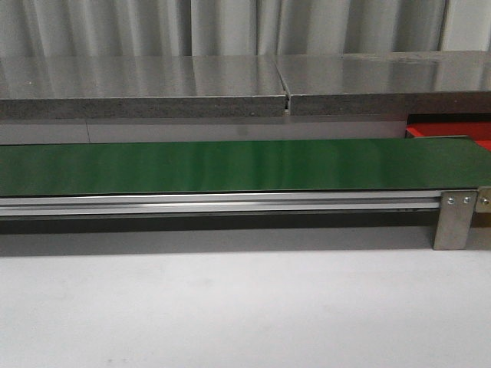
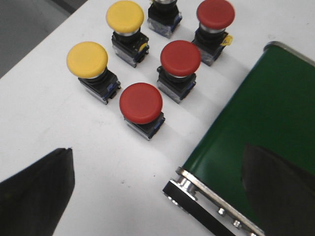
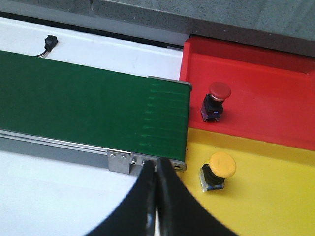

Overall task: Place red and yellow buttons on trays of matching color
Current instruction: 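Move the left gripper down over a red button on the table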

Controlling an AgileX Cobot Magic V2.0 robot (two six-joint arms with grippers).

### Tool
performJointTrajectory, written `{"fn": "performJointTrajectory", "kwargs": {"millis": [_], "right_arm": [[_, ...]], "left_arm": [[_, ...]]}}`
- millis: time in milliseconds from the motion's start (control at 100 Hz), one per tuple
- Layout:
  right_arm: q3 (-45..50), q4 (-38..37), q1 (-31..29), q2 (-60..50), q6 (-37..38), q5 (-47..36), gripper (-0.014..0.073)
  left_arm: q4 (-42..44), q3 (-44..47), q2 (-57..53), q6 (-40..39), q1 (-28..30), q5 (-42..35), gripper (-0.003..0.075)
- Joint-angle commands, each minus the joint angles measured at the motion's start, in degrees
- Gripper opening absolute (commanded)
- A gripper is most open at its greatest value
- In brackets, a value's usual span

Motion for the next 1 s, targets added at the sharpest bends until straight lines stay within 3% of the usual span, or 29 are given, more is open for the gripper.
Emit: {"fn": "performJointTrajectory", "kwargs": {"millis": [0,550,990], "right_arm": [[-1.5,0.2,0.1,-0.2,-0.4,-3.7,-0.0068],[-1.5,0.2,0.1,-0.2,-0.4,-3.7,-0.0068],[-1.5,0.2,0.1,-0.2,-0.4,-3.7,-0.0068]], "left_arm": [[0.2,-2.5,0.6,-0.6,1.0,-3.1,0.0672],[0.0,-3.4,12.2,-0.6,3.5,-11.8,0.0672],[0.1,-9.5,18.6,-0.6,3.5,-10.4,0.0672]]}}
